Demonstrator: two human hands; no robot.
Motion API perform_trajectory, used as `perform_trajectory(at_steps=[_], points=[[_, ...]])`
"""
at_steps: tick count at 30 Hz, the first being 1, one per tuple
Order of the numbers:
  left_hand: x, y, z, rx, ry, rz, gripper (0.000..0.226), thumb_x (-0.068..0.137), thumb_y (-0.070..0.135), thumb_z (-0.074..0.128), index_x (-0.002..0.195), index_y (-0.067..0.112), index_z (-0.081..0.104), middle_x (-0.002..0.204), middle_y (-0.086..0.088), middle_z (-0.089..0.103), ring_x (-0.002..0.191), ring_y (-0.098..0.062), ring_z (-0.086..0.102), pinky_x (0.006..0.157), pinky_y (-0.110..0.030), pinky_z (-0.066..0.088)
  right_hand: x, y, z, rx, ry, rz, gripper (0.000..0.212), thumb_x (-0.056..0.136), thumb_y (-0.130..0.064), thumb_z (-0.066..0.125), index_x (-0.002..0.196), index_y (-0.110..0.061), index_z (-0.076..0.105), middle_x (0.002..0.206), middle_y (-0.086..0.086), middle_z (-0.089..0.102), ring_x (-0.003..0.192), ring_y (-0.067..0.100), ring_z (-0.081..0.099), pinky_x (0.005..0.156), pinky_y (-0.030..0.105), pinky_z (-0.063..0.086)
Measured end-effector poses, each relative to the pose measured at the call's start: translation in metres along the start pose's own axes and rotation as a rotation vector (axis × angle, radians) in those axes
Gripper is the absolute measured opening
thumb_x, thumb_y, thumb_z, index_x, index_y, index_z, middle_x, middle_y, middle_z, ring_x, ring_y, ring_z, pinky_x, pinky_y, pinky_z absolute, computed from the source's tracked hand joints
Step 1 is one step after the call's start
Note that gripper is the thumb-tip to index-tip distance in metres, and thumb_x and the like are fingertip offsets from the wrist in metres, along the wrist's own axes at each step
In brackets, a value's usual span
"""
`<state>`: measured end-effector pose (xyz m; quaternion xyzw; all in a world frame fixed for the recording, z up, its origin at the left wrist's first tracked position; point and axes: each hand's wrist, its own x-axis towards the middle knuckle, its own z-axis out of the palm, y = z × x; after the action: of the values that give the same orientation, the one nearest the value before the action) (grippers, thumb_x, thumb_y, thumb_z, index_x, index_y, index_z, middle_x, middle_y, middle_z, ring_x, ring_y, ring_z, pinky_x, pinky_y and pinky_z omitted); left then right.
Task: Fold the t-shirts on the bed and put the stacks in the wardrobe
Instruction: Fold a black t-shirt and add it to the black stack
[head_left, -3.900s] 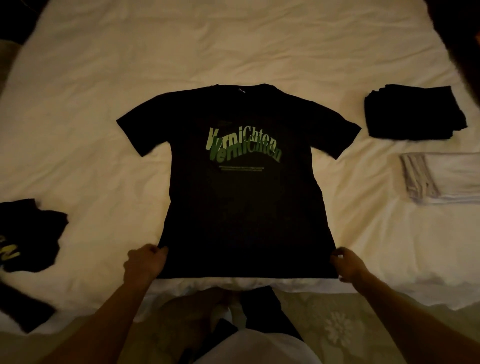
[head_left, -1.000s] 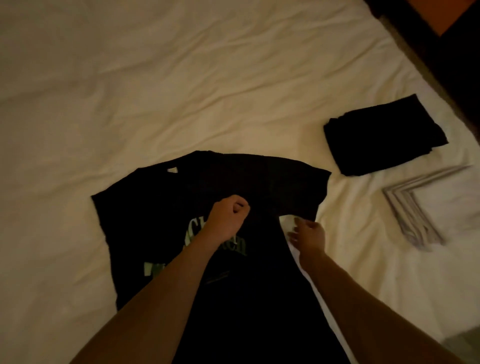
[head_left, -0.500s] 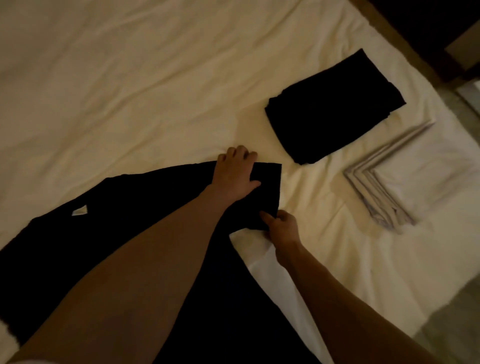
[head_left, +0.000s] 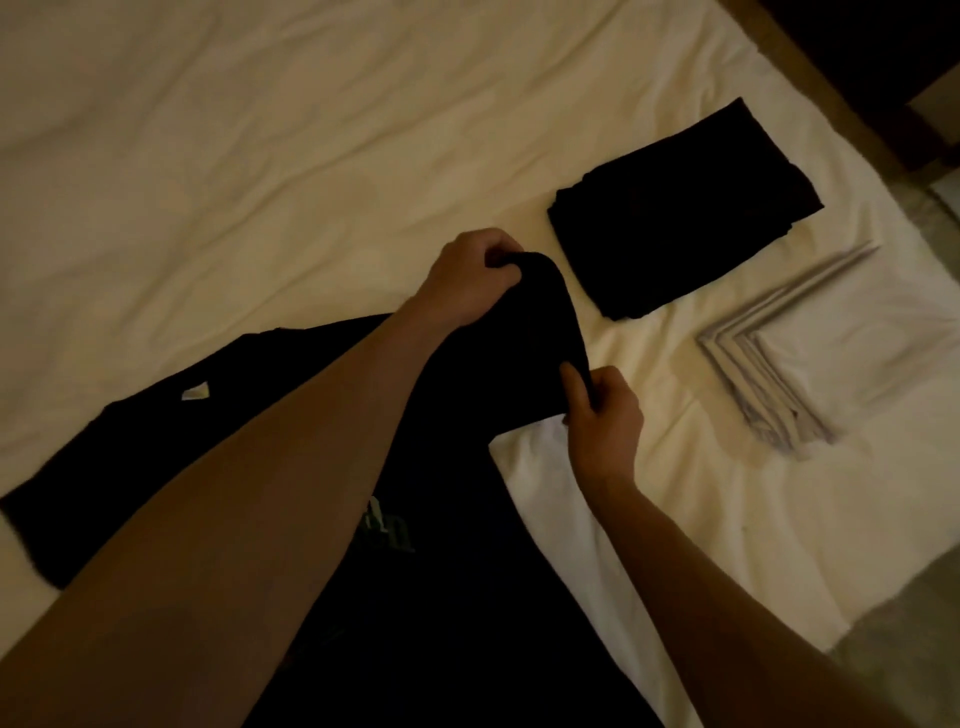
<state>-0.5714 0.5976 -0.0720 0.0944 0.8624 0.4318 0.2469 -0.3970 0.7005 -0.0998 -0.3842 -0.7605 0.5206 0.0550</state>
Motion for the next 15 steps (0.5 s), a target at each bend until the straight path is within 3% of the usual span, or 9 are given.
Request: perform_trajectory(at_steps=[3, 7, 10, 12, 15], points=[[-0.022, -0.006, -0.027, 0.031, 0.077, 0.025, 0.015, 0.087, 0.017, 0.062, 0.099, 0.025, 0.065, 0.099, 0.003, 0.056, 0.089, -0.01, 0.054, 0.074, -0.02, 0.038, -0.017, -0.012, 0.004, -0.023, -0.029, -0.114, 0.023, 0.098, -0.032, 0.058, 0.084, -0.014, 0.056, 0.069, 0.0, 0.06, 0.062, 0.013, 0.056, 0.063, 0.031, 0.048], [-0.063, -0.032, -0.069, -0.057, 0.117, -0.032, 0.013, 0.088, 0.016, 0.062, 0.091, 0.029, 0.064, 0.066, 0.004, 0.051, 0.06, -0.012, 0.049, 0.064, -0.028, 0.04, -0.049, -0.024, 0.014, -0.15, -0.171, -0.348, 0.012, 0.097, -0.031, 0.061, 0.1, -0.019, 0.063, 0.079, -0.009, 0.065, 0.07, 0.008, 0.062, 0.063, 0.024, 0.05], [-0.106, -0.069, -0.09, -0.22, 0.153, -0.106, 0.016, 0.092, 0.012, 0.059, 0.095, 0.027, 0.065, 0.081, -0.013, 0.065, 0.069, -0.018, 0.062, 0.07, -0.036, 0.051, -0.072, -0.02, 0.038, -0.353, -0.226, -0.669, 0.02, 0.096, -0.03, 0.059, 0.103, -0.012, 0.065, 0.085, 0.0, 0.066, 0.07, 0.016, 0.062, 0.06, 0.03, 0.05], [-0.144, -0.102, -0.099, -0.263, 0.263, -0.172, 0.021, 0.095, 0.011, 0.056, 0.111, 0.024, 0.062, 0.087, -0.008, 0.065, 0.072, -0.013, 0.064, 0.069, -0.03, 0.052, -0.086, -0.009, 0.061, -0.524, -0.299, -0.85, 0.018, 0.091, -0.028, 0.059, 0.098, -0.012, 0.066, 0.084, 0.004, 0.064, 0.07, 0.023, 0.062, 0.058, 0.033, 0.049], [-0.217, -0.162, -0.096, -0.138, 0.587, -0.302, 0.029, 0.097, 0.019, 0.056, 0.126, 0.02, 0.056, 0.084, 0.002, 0.062, 0.072, -0.009, 0.061, 0.071, -0.031, 0.051, -0.104, 0.021, 0.085, -0.857, -0.511, -0.965, 0.019, 0.081, -0.027, 0.074, 0.094, -0.016, 0.065, 0.086, 0.005, 0.061, 0.074, 0.029, 0.063, 0.06, 0.036, 0.048]])
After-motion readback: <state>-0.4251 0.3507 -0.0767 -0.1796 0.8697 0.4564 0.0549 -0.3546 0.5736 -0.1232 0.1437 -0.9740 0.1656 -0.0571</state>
